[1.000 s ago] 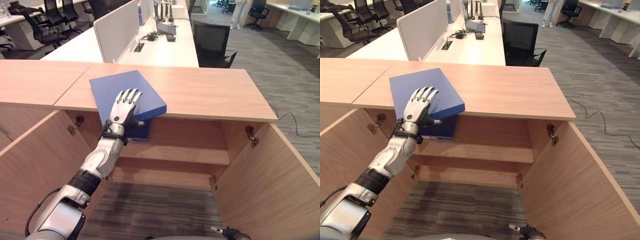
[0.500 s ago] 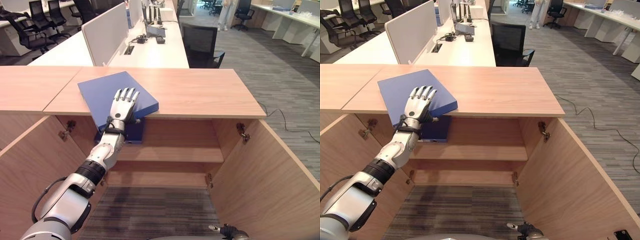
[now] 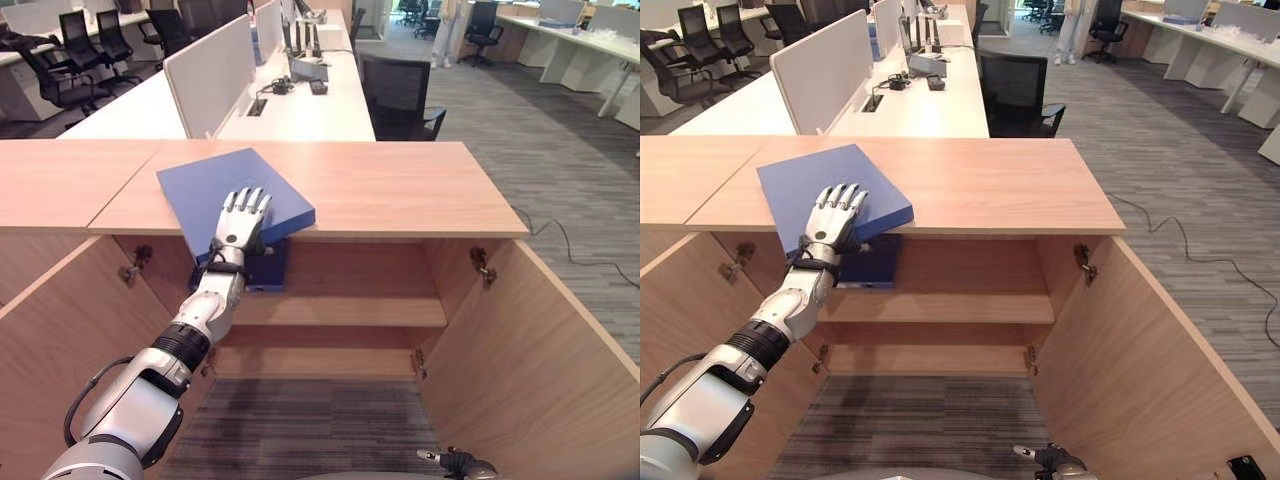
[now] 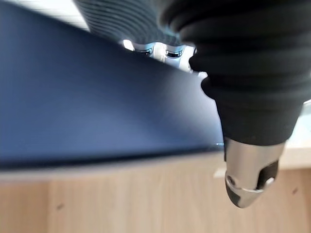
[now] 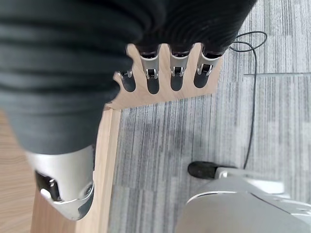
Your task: Put the empty folder in the office cabinet
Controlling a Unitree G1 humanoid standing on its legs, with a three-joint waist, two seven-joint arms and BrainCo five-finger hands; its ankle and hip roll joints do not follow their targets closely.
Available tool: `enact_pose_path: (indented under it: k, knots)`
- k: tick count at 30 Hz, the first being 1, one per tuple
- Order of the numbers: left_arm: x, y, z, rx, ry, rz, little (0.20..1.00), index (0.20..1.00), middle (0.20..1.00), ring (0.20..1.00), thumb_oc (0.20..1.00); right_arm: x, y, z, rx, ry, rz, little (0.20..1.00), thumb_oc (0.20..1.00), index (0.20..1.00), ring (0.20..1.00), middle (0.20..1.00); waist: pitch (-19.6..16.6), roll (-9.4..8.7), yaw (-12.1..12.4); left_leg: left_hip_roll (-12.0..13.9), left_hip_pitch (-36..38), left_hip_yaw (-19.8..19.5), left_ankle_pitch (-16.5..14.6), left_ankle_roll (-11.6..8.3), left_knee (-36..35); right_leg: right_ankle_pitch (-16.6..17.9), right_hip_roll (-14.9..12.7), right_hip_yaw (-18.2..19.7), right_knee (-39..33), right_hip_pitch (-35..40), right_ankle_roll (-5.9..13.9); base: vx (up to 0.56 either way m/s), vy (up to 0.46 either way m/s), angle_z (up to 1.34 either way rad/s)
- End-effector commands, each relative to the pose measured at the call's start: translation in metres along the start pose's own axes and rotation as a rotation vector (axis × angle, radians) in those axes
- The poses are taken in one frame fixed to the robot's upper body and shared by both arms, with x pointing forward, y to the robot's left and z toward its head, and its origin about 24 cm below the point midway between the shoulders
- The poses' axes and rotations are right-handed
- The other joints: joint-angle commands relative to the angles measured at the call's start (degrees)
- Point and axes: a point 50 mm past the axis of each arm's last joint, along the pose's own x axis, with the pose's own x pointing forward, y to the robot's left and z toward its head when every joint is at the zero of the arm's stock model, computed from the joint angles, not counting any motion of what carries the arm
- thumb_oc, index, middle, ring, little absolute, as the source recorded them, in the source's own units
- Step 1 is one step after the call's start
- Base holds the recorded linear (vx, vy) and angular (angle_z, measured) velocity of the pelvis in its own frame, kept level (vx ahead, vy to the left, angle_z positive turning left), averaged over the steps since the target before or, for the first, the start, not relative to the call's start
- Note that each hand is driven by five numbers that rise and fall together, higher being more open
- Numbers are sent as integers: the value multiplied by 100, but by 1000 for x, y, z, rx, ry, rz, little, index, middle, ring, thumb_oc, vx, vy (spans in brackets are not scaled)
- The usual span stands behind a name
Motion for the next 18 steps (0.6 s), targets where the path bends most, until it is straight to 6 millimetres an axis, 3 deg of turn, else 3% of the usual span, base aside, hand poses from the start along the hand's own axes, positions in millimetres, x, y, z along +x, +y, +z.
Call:
enact_pose_path:
  k: [1,10,11,12,13,14,15,18]
  knots:
    - [25,22,-22,88,99,59,1000,1000,1000,1000,1000,1,-4,2,-71,15,-16,1000,1000,1000,1000,1000,-43,-233,76,-42,357,28,-967,-35,64,42,-554,-147,33,-36,736,6,-12,-4]
    - [29,25,-52,272,146,18,1000,1000,1000,1000,1000,1,-4,-3,-85,24,-6,1000,1000,1000,1000,1000,-60,-213,53,-31,393,90,-985,-49,64,32,-532,-102,33,-34,741,4,-8,-4]
    - [29,25,-60,360,136,0,1000,1000,1000,1000,1000,1,-4,-4,-84,23,-6,1000,1000,1000,1000,1000,-65,-203,36,-27,401,108,-991,-53,64,31,-526,-104,33,-32,746,0,0,0]
    - [28,23,-64,395,136,-18,887,887,887,887,887,1,-4,-4,-81,20,-5,1000,1000,1000,1000,1000,-64,-201,33,-25,411,119,-994,-54,64,31,-525,-102,33,-30,749,0,0,0]
    - [28,23,-64,395,135,-18,827,827,827,827,827,1,-4,-4,-81,20,-5,1000,1000,1000,1000,1000,-62,-204,36,-25,412,120,-994,-54,64,30,-525,-101,33,-29,749,6,-7,-4]
    - [26,20,-71,445,138,-44,369,369,369,369,369,0,-4,-5,-83,19,-4,1000,1000,1000,1000,1000,-74,-192,20,-24,427,137,-999,-57,64,30,-517,-90,33,-27,749,8,-6,-4]
    - [25,20,-74,468,139,-53,200,200,200,200,200,0,-4,-6,-85,19,-3,1000,1000,1000,1000,1000,-80,-188,13,-20,434,145,-1003,-57,64,26,-512,-91,33,-24,749,14,-9,-5]
    - [23,20,-83,506,148,-74,200,200,200,200,200,0,-4,-9,-84,19,-7,1000,1000,1000,1000,1000,-103,-181,7,-15,461,168,-1018,-67,64,9,-501,-80,33,-3,751,9,-6,-2]
